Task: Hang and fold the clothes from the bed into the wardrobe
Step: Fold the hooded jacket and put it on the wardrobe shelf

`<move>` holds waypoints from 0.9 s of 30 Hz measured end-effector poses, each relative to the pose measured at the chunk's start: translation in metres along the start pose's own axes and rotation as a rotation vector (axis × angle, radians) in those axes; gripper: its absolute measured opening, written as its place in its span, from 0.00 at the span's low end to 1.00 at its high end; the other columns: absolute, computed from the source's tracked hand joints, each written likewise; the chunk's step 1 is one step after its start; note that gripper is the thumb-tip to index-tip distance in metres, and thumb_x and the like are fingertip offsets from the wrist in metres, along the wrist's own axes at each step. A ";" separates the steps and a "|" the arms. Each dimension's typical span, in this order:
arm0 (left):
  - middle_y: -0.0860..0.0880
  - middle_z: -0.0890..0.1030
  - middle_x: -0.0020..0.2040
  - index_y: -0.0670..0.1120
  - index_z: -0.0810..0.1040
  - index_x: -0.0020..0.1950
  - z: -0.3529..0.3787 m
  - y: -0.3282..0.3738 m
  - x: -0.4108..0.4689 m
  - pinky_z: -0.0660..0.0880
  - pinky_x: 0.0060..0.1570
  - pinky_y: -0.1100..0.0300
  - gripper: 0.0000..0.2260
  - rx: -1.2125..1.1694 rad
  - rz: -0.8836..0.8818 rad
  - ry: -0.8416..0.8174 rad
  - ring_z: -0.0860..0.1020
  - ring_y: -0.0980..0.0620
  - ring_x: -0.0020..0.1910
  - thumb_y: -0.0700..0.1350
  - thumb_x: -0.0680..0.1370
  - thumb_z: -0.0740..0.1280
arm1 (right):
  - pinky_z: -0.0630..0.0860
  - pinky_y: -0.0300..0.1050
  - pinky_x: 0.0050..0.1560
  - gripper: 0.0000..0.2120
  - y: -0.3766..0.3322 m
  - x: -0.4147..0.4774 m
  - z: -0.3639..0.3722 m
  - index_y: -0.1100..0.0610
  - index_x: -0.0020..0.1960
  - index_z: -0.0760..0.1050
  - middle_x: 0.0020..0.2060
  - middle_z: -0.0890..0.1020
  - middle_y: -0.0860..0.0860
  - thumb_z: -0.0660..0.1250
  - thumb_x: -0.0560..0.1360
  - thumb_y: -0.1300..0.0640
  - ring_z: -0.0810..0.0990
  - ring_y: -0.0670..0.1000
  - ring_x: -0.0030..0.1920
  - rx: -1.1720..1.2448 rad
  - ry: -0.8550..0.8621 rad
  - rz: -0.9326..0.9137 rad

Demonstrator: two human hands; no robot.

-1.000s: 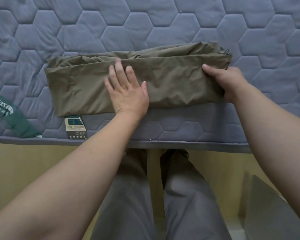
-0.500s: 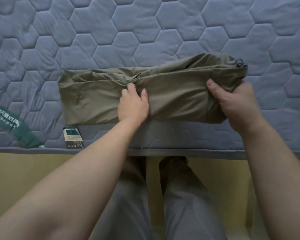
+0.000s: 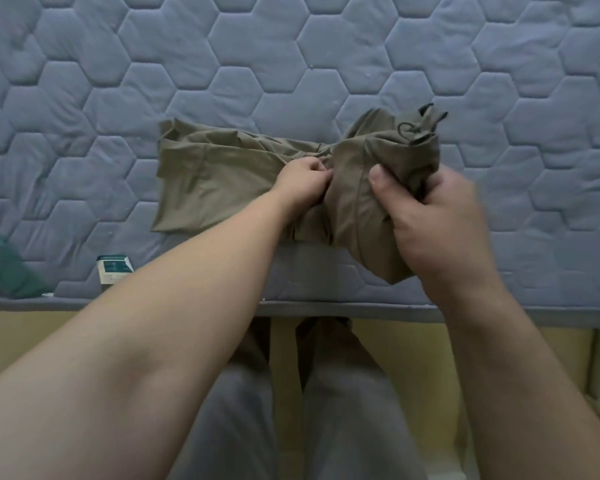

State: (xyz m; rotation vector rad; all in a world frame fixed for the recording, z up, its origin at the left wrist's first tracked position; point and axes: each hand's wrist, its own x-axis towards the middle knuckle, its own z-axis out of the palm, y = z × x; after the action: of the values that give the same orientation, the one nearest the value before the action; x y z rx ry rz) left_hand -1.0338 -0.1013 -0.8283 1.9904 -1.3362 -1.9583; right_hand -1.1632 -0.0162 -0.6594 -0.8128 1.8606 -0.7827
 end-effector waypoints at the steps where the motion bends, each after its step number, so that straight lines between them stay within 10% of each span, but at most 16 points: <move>1: 0.37 0.82 0.43 0.38 0.82 0.45 -0.012 -0.002 -0.002 0.74 0.54 0.48 0.10 -0.173 -0.046 -0.100 0.76 0.45 0.44 0.45 0.74 0.71 | 0.83 0.56 0.51 0.08 -0.008 0.002 0.014 0.54 0.45 0.83 0.40 0.87 0.48 0.71 0.78 0.50 0.86 0.48 0.45 0.087 -0.034 0.039; 4: 0.38 0.81 0.54 0.44 0.80 0.61 -0.062 -0.006 -0.021 0.74 0.63 0.46 0.18 -0.451 -0.145 -0.287 0.77 0.41 0.53 0.50 0.74 0.70 | 0.83 0.61 0.49 0.09 -0.023 0.010 0.068 0.55 0.43 0.83 0.37 0.87 0.50 0.71 0.74 0.49 0.86 0.53 0.42 0.125 -0.087 0.106; 7: 0.48 0.79 0.44 0.48 0.81 0.55 -0.129 -0.032 -0.026 0.75 0.44 0.55 0.15 -0.644 -0.182 -0.283 0.76 0.49 0.42 0.58 0.80 0.64 | 0.83 0.61 0.44 0.12 -0.034 0.022 0.134 0.58 0.38 0.80 0.33 0.85 0.51 0.68 0.73 0.50 0.84 0.55 0.38 0.144 -0.084 0.131; 10: 0.48 0.77 0.50 0.49 0.82 0.58 -0.186 -0.061 -0.027 0.70 0.50 0.53 0.23 -0.690 -0.191 -0.196 0.75 0.48 0.48 0.66 0.79 0.63 | 0.82 0.57 0.45 0.11 -0.039 0.037 0.197 0.60 0.40 0.79 0.36 0.84 0.55 0.67 0.73 0.52 0.83 0.59 0.41 0.088 -0.130 0.144; 15: 0.52 0.77 0.30 0.46 0.80 0.54 -0.233 -0.088 -0.022 0.66 0.34 0.62 0.31 -0.578 -0.229 -0.040 0.73 0.54 0.29 0.69 0.82 0.49 | 0.77 0.47 0.50 0.10 -0.025 0.055 0.272 0.60 0.50 0.80 0.47 0.85 0.58 0.66 0.77 0.54 0.82 0.60 0.51 -0.028 -0.158 0.203; 20: 0.43 0.77 0.56 0.42 0.80 0.65 -0.233 -0.094 -0.015 0.68 0.56 0.55 0.41 -0.647 -0.162 -0.099 0.75 0.41 0.53 0.75 0.70 0.66 | 0.79 0.49 0.52 0.11 -0.013 0.050 0.303 0.57 0.52 0.79 0.47 0.85 0.56 0.68 0.74 0.52 0.83 0.59 0.52 -0.121 -0.259 0.235; 24: 0.42 0.83 0.52 0.43 0.81 0.53 -0.220 -0.088 -0.019 0.77 0.58 0.49 0.24 -0.540 -0.089 -0.034 0.82 0.44 0.52 0.59 0.68 0.79 | 0.81 0.57 0.54 0.15 -0.012 0.032 0.288 0.53 0.50 0.80 0.40 0.86 0.51 0.64 0.65 0.52 0.84 0.57 0.47 -0.103 -0.330 0.187; 27: 0.45 0.84 0.45 0.44 0.81 0.50 -0.209 -0.091 -0.017 0.81 0.53 0.48 0.12 -0.365 0.007 0.227 0.82 0.49 0.44 0.47 0.72 0.78 | 0.76 0.52 0.58 0.14 -0.010 0.018 0.250 0.53 0.56 0.80 0.48 0.84 0.47 0.64 0.72 0.56 0.81 0.51 0.51 -0.284 0.049 -0.185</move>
State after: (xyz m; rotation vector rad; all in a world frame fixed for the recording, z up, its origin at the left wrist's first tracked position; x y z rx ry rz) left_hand -0.8088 -0.1424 -0.8250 1.9494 -0.8619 -1.7529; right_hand -0.9388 -0.0802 -0.7515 -1.1675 1.9871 -0.6635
